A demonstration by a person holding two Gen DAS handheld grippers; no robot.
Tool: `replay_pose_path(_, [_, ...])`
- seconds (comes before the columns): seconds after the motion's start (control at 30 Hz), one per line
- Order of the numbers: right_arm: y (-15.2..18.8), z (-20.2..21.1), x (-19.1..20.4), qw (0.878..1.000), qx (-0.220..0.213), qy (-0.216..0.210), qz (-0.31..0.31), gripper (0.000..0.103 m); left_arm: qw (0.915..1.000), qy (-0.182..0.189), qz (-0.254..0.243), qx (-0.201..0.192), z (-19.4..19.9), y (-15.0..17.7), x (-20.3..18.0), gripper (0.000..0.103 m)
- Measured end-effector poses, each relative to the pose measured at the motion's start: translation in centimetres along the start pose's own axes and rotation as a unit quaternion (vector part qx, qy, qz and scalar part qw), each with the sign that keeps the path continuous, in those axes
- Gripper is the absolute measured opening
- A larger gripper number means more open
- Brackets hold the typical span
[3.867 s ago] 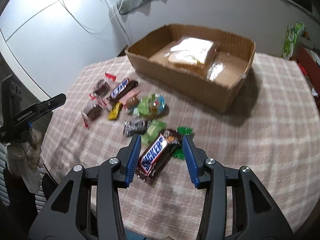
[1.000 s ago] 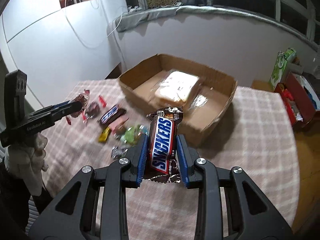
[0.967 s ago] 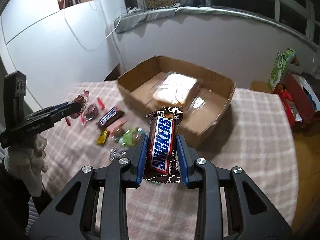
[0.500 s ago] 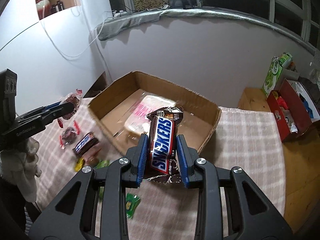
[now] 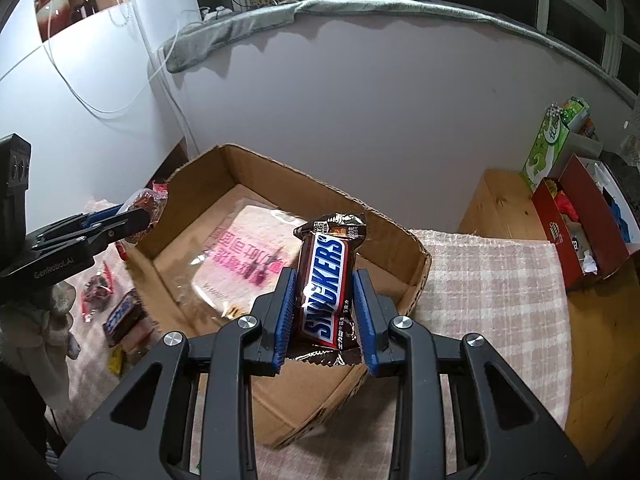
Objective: Organize snacks
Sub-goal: 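Carry both snacks into the box and open both tools, then grasp the yellow packet with the left tool while the right tool grasps the green packet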
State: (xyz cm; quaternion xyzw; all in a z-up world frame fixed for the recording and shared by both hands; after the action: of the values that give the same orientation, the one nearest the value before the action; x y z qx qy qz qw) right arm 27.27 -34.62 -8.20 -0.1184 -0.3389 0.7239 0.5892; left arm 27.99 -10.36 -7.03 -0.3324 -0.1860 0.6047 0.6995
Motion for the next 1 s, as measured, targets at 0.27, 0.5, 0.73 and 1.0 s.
replay_pose_path(0.27, [0.2, -1.0, -0.3, 1.0, 0.003, 0.015, 0.004, 0.065, 0.9998, -0.018, 0.006, 0.006, -0.9, -0.1, 0.1, 0.063])
replay_pose_path(0.5, [0.0, 0.8, 0.7, 0.999, -0.022, 0.024, 0.021, 0.08, 0.9997, -0.023, -0.003, -0.002, 0.1, -0.3, 0.0, 0.063])
replay_pose_path(0.73, [0.8, 2.7, 2.5, 0.998, -0.028, 0.027, 0.041, 0.08, 0.9997, -0.018, 0.0, -0.018, 2.7, 0.0, 0.5, 0.063])
replay_pose_path(1.0, [3.2, 5.8, 4.6, 0.998, -0.039, 0.016, 0.047, 0.08, 0.9992, -0.019, 0.009, -0.035, 6.8, 2.1, 2.3, 0.063])
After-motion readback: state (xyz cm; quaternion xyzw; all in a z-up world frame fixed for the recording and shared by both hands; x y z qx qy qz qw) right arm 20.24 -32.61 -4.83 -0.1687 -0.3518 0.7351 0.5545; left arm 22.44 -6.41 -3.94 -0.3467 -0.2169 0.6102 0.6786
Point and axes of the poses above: each gripper's, at about its wrist camera, not at the fingertips, and z roughly against the way its jaws point, x to its left, y to its underside, the point moved 2 cm from there along -z, roughly the way its jaws point, and after that the axes turned 7 degrees about -y, right-handed, at the moved point
